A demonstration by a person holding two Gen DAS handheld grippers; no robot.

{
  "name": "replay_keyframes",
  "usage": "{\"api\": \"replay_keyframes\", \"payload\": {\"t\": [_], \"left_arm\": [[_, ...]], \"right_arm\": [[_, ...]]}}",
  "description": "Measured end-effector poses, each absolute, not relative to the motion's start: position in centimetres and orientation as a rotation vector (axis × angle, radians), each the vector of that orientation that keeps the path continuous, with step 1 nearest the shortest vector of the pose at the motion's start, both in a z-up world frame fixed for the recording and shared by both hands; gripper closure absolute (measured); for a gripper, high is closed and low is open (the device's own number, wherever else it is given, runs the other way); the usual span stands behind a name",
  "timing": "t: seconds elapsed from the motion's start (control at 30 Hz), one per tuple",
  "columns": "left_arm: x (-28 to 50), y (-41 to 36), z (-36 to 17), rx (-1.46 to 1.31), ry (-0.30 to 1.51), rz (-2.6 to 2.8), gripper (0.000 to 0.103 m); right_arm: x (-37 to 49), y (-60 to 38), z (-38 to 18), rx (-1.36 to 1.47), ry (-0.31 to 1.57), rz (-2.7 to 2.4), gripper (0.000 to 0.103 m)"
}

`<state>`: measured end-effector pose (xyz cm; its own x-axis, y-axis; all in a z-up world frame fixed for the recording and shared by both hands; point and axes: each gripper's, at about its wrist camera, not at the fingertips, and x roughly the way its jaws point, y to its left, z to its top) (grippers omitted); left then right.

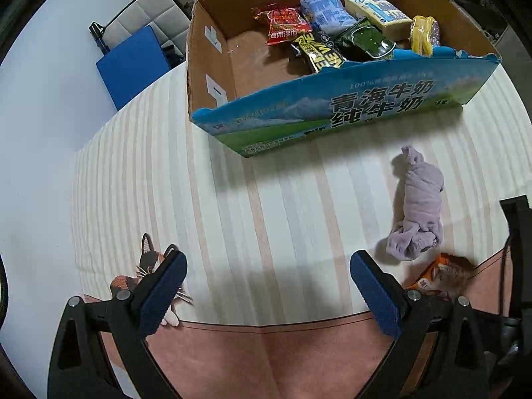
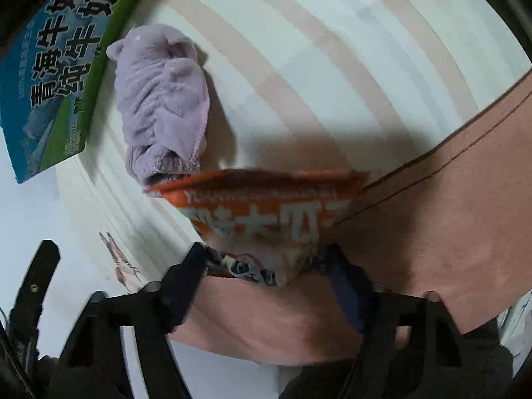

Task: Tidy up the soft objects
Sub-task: 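Grasp the orange panda snack bag with the right gripper while the left gripper grasps the purple cloth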

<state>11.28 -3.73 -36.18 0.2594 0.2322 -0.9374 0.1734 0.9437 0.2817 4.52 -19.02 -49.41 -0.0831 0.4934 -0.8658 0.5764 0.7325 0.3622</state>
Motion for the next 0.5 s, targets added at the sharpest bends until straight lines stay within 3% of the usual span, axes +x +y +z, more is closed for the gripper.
{"api": "replay_keyframes", "payload": {"t": [0.33, 0.4, 0.5], "left_arm": [[12.7, -5.9, -36.2, 0.287, 1.343, -0.071, 0.002], [13.3, -6.8, -36.5, 0.244, 1.373, -0.12, 0.002], [14.7, -8.4, -38.1, 0.149, 1.447, -0.212, 0.002]], "right_arm": [[6.5, -22.4, -45.4, 0.674, 1.657, -0.089, 0.033], [7.4, -24.1, -44.6, 0.59, 1.648, -0.096, 0.063], [9.3, -25.9, -44.3, 0.442, 1.695, -0.084, 0.063]]}}
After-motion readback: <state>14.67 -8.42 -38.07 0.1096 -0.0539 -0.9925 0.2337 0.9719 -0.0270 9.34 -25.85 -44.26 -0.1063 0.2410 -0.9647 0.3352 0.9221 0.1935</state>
